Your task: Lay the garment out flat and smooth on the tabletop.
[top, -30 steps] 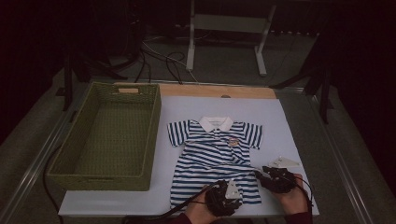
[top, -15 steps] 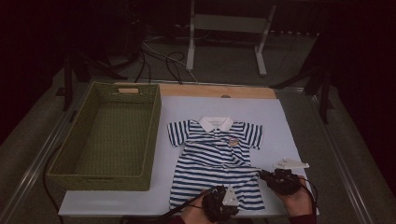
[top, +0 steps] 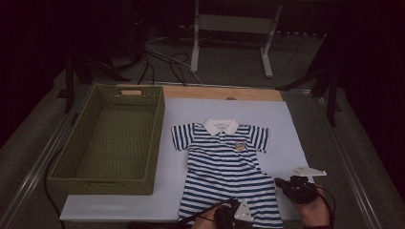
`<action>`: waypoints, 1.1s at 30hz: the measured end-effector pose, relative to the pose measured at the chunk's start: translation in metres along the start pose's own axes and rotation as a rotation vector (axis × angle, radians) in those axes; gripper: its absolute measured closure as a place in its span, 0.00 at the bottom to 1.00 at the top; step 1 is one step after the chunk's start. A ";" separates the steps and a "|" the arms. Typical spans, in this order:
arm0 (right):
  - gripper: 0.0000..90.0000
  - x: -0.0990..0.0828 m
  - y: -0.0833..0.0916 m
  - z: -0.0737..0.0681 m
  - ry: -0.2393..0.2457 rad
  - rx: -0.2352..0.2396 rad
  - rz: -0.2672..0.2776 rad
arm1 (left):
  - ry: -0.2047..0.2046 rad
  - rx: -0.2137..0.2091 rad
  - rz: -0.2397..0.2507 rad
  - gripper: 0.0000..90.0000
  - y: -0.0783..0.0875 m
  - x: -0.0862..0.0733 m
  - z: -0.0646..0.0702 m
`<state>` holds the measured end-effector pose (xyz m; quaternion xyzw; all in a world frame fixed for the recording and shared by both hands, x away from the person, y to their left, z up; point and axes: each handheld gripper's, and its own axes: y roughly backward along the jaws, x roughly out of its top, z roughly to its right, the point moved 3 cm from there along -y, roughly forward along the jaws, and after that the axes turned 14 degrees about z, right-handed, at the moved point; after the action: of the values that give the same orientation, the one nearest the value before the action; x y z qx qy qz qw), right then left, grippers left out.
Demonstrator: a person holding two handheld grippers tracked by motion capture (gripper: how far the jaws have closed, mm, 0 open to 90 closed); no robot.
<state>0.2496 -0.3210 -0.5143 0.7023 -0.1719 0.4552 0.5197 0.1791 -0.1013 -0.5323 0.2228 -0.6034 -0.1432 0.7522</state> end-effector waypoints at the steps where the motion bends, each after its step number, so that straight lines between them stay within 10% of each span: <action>1: 0.99 0.000 0.000 0.001 0.006 -0.019 -0.006 | 0.004 -0.002 0.006 0.89 0.000 0.001 0.000; 8: 0.98 -0.001 -0.002 0.001 0.017 -0.026 -0.017 | 0.064 0.094 0.087 0.70 0.037 0.004 -0.025; 15: 0.98 -0.001 -0.003 0.000 0.018 -0.024 -0.015 | 0.099 0.400 0.103 0.61 0.095 -0.017 -0.067; 20: 0.98 -0.001 -0.005 -0.001 0.019 -0.018 -0.017 | 0.117 0.545 0.070 0.55 0.115 -0.041 -0.080; 26: 0.98 -0.002 -0.006 -0.002 0.019 -0.015 -0.024 | 0.152 0.569 0.034 0.55 0.122 -0.060 -0.085; 33: 0.98 -0.003 -0.005 -0.001 0.023 -0.011 -0.023 | 0.160 0.547 0.032 0.82 0.118 -0.064 -0.083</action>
<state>0.2510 -0.3187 -0.5201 0.6960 -0.1602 0.4562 0.5309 0.2383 0.0445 -0.5407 0.4184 -0.5617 0.0547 0.7116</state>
